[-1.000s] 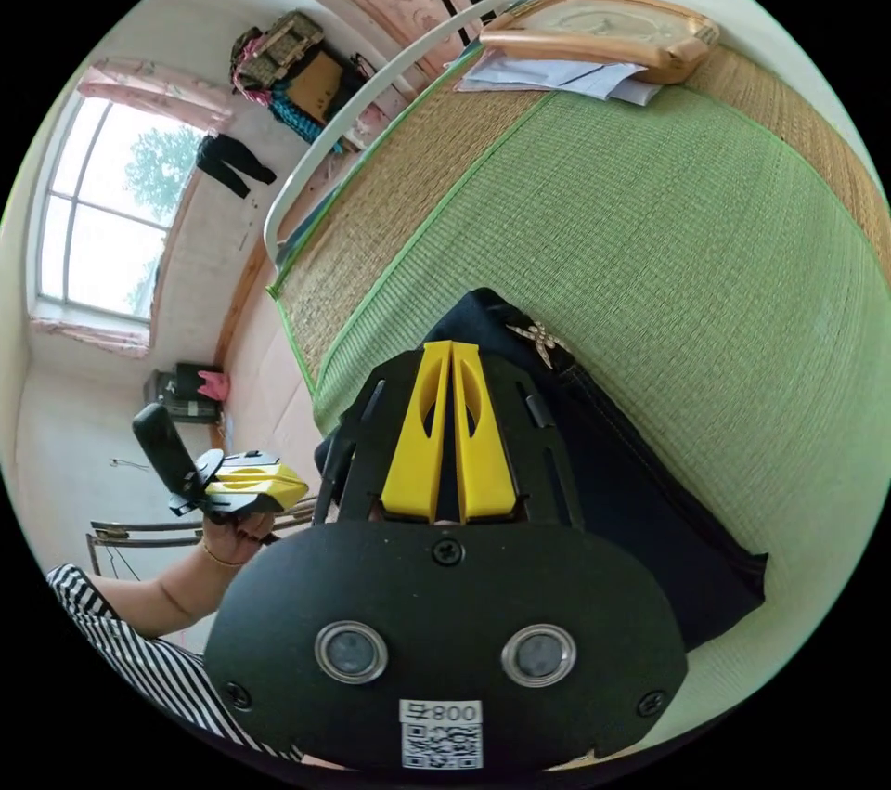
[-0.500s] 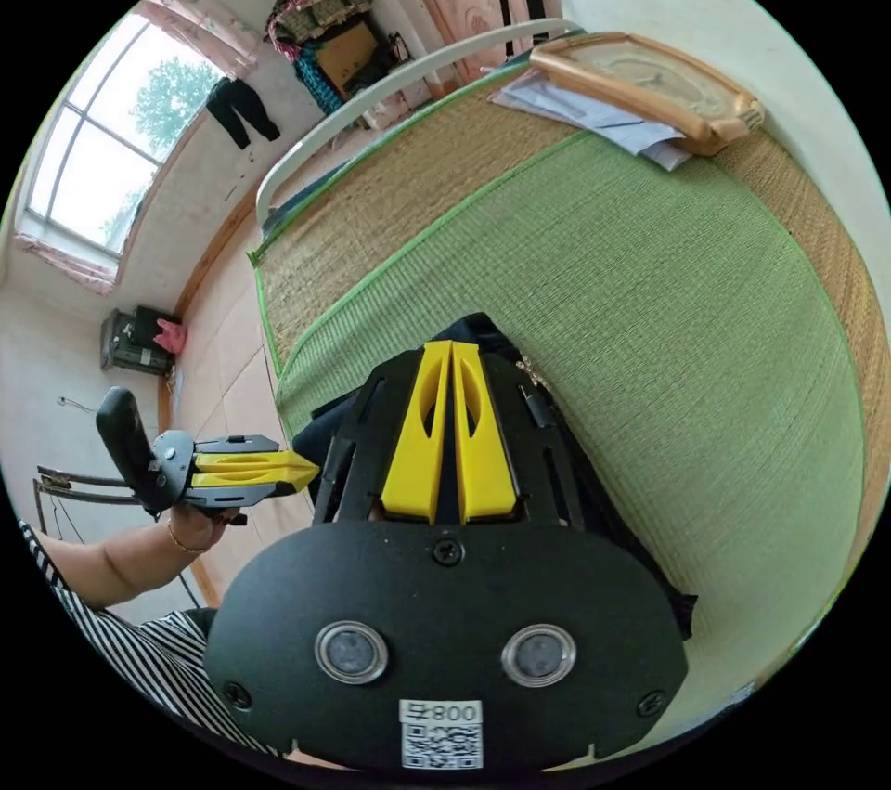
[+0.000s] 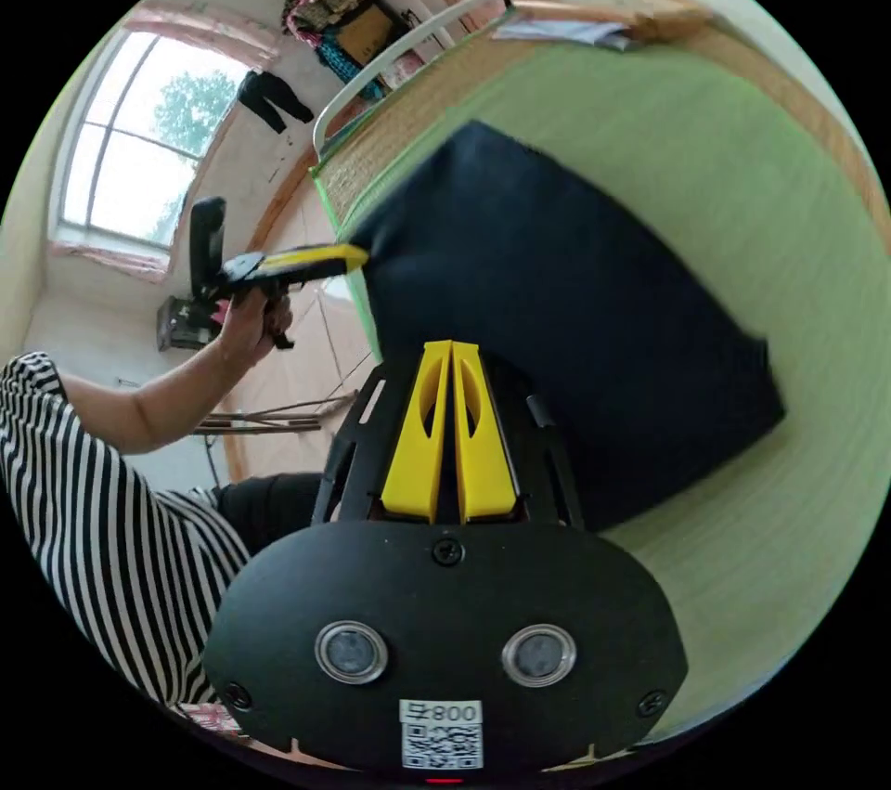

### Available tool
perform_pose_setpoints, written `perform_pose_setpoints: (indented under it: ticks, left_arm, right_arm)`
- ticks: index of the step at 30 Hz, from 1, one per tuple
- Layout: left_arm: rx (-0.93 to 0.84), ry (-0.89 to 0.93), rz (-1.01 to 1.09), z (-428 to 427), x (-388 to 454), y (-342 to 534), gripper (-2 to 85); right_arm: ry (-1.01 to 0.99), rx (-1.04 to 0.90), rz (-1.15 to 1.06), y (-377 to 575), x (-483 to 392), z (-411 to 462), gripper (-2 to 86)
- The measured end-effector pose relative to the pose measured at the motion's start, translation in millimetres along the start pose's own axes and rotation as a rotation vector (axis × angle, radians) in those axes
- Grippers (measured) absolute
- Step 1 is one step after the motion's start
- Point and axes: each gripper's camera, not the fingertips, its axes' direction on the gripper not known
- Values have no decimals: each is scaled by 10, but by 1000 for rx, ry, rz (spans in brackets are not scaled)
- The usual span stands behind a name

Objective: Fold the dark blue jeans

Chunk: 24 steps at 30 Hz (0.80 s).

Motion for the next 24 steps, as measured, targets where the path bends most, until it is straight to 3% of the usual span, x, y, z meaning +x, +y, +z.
perform_pose_setpoints:
  ticks: [5,8,13,17,21,24]
  left_arm:
    - [-16,-13,-4,42,155,-126,0]
    - [-36,-19,-11,69,234,-217,0]
    - [9,-72,12,-24,500,-283,1]
    - [-13,72,14,107,777,-272,2]
    - [-96,185,81,339,1152,-281,5]
    - [-198,258,146,565,1455,-326,12]
  right_arm:
    - [-72,67,256,1270,361,34,1]
    - [-128,95,310,1536,511,114,1]
    - [-62,98,262,1935,458,-29,1]
    - [-247,193,374,2480,843,46,2]
    - [-221,235,378,2871,879,-42,2]
    - [-335,290,460,3331,1128,3,3]
